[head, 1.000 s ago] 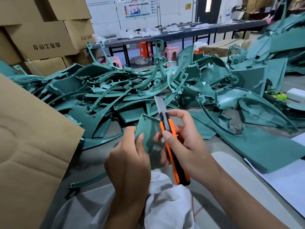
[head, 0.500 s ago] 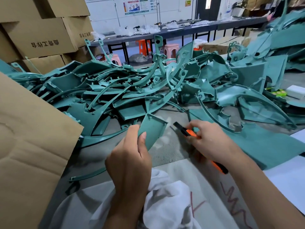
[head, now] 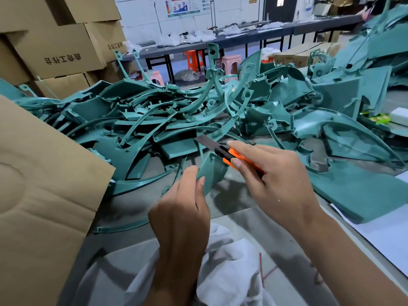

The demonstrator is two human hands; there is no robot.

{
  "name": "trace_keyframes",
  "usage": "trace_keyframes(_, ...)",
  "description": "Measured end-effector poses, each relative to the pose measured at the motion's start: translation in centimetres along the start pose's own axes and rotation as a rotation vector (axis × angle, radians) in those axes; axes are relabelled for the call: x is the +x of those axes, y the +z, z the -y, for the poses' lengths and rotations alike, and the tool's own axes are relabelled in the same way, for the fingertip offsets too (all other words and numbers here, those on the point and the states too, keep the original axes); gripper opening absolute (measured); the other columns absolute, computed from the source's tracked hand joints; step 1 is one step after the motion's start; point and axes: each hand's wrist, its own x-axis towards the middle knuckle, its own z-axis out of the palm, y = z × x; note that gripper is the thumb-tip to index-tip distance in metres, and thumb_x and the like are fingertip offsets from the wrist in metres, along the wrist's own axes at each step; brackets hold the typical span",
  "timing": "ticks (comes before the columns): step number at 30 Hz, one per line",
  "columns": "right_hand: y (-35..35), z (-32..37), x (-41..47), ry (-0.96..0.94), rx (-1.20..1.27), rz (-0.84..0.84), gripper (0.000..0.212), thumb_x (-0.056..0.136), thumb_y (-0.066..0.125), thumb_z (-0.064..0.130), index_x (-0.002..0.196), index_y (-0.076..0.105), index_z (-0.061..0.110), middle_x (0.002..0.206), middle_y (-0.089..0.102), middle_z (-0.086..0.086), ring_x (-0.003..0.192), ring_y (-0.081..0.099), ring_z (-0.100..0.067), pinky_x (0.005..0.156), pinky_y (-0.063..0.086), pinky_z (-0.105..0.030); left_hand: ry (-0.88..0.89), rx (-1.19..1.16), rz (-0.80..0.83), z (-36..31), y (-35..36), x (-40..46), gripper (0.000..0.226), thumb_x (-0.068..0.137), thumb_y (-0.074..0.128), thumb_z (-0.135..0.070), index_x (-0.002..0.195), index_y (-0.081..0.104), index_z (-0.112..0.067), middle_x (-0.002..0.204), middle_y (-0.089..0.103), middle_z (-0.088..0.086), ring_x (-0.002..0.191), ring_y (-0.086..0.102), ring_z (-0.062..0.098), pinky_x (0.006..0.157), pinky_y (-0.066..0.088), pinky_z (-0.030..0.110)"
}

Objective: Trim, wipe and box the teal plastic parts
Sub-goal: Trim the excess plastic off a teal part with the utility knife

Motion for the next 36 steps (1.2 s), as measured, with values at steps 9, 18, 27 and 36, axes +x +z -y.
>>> trace_keyframes(9, -1.4, -2.5, 0.4, 0.295, 0.073, 0.277, 0.019, 0.100, 0.059, 0.035, 0.110, 0.074, 0.042, 0.072, 0.071, 0.002, 0.060, 0.057, -0.019, 0.060, 0.051, -0.037, 0.051, -0.010, -0.004, -0.1, 0.1, -0.1, 0.013, 0.096, 0.063, -0.022, 0.102, 0.073, -0.016, 0.063, 0.064, 0.001, 0.049, 0.058, 0.030, 0.041, 0.043, 0.031)
trace_keyframes(18, -1.0, -3.5, 0.3, 0.508, -0.318, 0.311, 0.018, 0.100, 0.061, 0.031, 0.105, 0.078, 0.029, 0.080, 0.073, -0.002, 0.073, 0.066, -0.025, 0.063, 0.053, -0.034, -0.085, -0.025, -0.024, -0.1, -0.2, 0.2, 0.015, 0.093, 0.065, -0.023, 0.103, 0.072, -0.014, 0.066, 0.068, 0.006, 0.055, 0.062, 0.036, 0.049, 0.041, 0.030)
trace_keyframes(27, 1.0, -1.0, -0.3, 0.362, 0.274, 0.171, 0.018, 0.101, 0.061, 0.021, 0.102, 0.078, 0.028, 0.071, 0.068, 0.003, 0.048, 0.050, -0.010, 0.051, 0.043, -0.033, -0.147, -0.076, -0.039, 0.2, -0.2, 0.4, 0.012, 0.094, 0.068, -0.022, 0.105, 0.069, -0.018, 0.070, 0.070, 0.006, 0.060, 0.062, 0.040, 0.051, 0.039, 0.030)
trace_keyframes(36, 1.0, -1.7, -0.2, 0.471, -0.150, 0.033, 0.028, 0.100, 0.061, 0.018, 0.125, 0.072, 0.020, 0.108, 0.078, -0.006, 0.095, 0.070, -0.028, 0.088, 0.057, -0.042, -0.201, -0.095, -0.016, 0.8, -1.0, 1.9, 0.013, 0.092, 0.072, -0.020, 0.104, 0.072, -0.014, 0.071, 0.070, 0.011, 0.064, 0.063, 0.041, 0.053, 0.051, 0.040)
